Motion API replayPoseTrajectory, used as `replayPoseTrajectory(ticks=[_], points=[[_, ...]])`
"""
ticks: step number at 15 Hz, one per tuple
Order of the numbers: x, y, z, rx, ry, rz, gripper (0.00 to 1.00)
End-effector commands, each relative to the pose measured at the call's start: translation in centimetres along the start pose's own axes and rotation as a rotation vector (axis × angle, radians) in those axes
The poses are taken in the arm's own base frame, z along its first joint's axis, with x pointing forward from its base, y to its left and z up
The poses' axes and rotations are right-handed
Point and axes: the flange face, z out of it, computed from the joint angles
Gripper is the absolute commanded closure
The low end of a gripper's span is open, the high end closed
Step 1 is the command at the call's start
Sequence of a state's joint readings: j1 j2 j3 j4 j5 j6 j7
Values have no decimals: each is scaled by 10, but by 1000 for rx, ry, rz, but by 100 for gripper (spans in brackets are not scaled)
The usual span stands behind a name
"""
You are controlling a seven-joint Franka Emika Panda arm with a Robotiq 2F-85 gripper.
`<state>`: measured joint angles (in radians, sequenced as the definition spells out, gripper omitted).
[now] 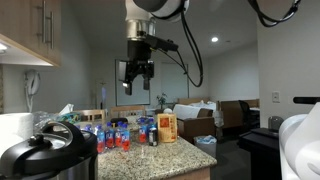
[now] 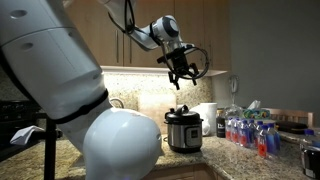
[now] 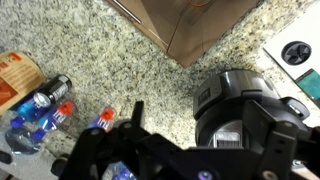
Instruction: Take the lid off the rice cooker and place it on the counter top
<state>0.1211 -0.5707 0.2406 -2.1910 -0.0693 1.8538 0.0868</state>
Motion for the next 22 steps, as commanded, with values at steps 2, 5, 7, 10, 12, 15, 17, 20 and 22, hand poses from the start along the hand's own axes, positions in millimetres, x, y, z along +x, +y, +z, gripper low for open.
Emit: replayPoseTrajectory(ticks=[2, 5, 7, 10, 12, 15, 17, 20, 22], points=[[82, 8, -15, 88, 1, -210, 0], [126, 4, -2, 153, -22, -323, 0], [145, -4, 12, 204, -50, -399, 0], [159, -15, 34, 308, -106, -500, 0], [159, -20, 45, 382, -143, -565, 0], [162, -27, 58, 481, -175, -636, 0], [169, -39, 66, 539, -189, -663, 0], [180, -57, 86, 630, -215, -684, 0], [190, -59, 100, 639, -228, -669, 0]])
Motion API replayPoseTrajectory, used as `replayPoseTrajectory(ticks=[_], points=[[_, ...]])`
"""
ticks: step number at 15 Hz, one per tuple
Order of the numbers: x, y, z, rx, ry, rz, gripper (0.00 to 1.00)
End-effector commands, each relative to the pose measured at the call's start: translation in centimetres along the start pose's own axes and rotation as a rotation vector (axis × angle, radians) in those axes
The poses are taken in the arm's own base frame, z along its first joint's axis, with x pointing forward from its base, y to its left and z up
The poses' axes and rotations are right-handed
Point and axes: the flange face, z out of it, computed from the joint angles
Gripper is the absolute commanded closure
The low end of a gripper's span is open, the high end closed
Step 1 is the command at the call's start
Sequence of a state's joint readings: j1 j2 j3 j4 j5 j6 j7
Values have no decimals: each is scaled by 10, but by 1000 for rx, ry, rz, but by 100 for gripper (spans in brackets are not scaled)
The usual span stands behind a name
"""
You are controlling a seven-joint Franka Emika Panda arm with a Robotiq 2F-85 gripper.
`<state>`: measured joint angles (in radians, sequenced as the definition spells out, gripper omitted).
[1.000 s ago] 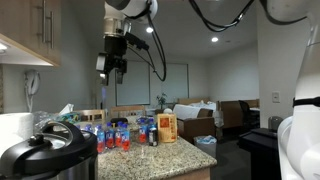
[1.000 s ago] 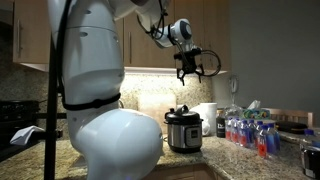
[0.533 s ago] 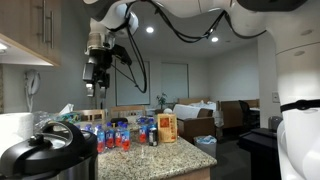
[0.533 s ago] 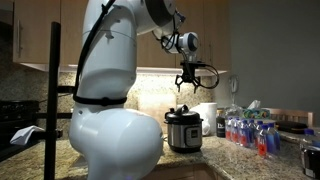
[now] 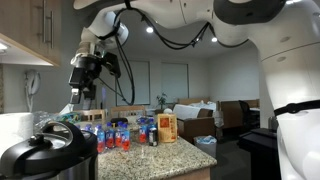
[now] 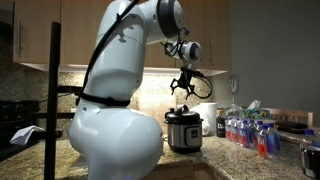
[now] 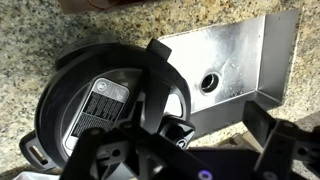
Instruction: Take the lid off the rice cooker and place it on the counter top
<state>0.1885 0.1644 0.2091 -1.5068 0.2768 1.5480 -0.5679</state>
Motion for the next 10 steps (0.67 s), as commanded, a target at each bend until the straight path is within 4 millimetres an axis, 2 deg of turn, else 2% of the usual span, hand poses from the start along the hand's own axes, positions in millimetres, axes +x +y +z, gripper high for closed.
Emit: replayPoseTrajectory(ticks=[1, 5, 7, 10], points=[[16, 21, 9, 51, -3, -16, 0], [24, 40, 7, 27, 32, -6, 0], [31, 42, 6, 31, 41, -18, 0], [47, 41, 16, 44, 24, -25, 0]])
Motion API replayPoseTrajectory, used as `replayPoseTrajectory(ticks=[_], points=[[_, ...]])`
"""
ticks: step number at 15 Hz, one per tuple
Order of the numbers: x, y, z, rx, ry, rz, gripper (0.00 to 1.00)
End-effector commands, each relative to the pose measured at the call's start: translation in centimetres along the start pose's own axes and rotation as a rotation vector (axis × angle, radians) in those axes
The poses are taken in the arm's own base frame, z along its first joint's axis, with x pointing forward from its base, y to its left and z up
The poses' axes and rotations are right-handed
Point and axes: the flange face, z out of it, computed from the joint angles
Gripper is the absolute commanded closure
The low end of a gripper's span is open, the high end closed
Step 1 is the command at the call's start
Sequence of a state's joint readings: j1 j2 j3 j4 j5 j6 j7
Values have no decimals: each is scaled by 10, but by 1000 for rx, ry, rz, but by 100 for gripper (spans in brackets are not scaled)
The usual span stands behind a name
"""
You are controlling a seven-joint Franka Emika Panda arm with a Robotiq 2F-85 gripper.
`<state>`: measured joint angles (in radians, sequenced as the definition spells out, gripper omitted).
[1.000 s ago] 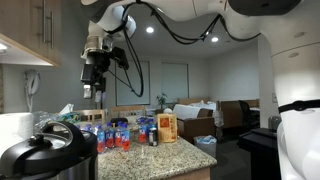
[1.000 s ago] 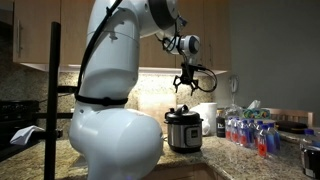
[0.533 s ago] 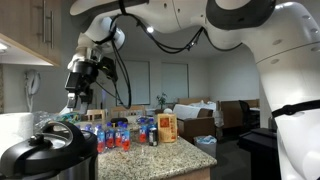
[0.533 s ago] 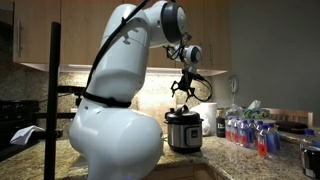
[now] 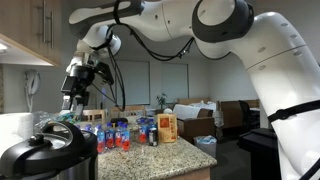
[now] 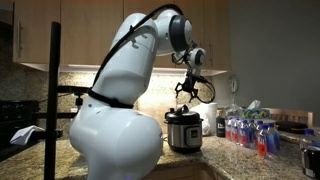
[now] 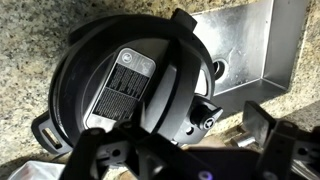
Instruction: Take the lid off the rice cooker and place it on the counter top
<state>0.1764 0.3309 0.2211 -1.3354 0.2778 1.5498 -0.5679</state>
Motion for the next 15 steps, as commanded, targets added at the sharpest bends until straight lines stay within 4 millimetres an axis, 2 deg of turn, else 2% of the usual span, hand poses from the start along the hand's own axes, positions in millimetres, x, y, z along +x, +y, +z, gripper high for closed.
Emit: replayPoseTrajectory(ticks=[1, 7, 11, 15], points=[[19, 0, 11, 21, -10, -26, 0], [39, 3, 33, 51, -17, -55, 0], [41, 8, 41, 50, -32, -25, 0], [38, 14, 42, 66, -26, 28, 0]])
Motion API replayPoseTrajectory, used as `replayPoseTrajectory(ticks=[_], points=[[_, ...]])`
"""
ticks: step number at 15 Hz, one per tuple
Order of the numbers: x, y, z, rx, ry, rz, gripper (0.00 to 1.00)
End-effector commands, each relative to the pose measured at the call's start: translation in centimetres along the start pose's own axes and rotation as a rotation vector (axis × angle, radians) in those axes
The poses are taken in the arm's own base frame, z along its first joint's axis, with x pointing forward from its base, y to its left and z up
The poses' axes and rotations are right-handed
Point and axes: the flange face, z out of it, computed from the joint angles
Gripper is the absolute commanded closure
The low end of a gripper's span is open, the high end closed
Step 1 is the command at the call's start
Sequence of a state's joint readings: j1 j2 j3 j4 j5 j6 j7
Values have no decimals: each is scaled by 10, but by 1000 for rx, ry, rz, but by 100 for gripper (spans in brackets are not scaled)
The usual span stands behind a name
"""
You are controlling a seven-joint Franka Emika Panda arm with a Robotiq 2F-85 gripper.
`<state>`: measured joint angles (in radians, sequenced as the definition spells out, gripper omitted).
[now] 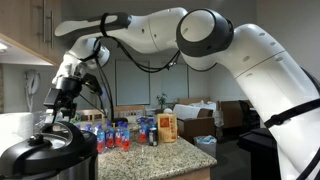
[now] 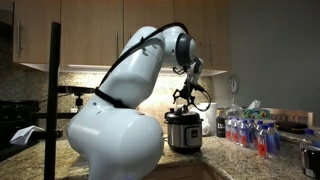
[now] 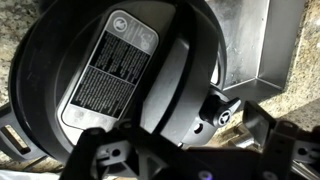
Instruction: Take the lid off the rice cooker and place it on the counter top
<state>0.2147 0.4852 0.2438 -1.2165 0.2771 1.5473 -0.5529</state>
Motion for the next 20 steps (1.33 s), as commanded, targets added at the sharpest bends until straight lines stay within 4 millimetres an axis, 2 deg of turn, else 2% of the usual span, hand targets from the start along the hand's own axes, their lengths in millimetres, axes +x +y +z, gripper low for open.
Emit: replayPoseTrajectory(ticks=[1, 9, 10, 11, 13, 14, 15, 20], points=[[-4, 7, -4, 37, 8, 71, 0], [-13, 36, 12, 254, 76, 136, 0], [-13, 39, 13, 273, 87, 142, 10], [-14, 41, 14, 296, 102, 146, 26], [-14, 45, 14, 326, 120, 157, 40], [-16, 48, 13, 335, 125, 160, 42], [-16, 49, 13, 339, 130, 163, 11], [-13, 46, 13, 374, 141, 158, 0]])
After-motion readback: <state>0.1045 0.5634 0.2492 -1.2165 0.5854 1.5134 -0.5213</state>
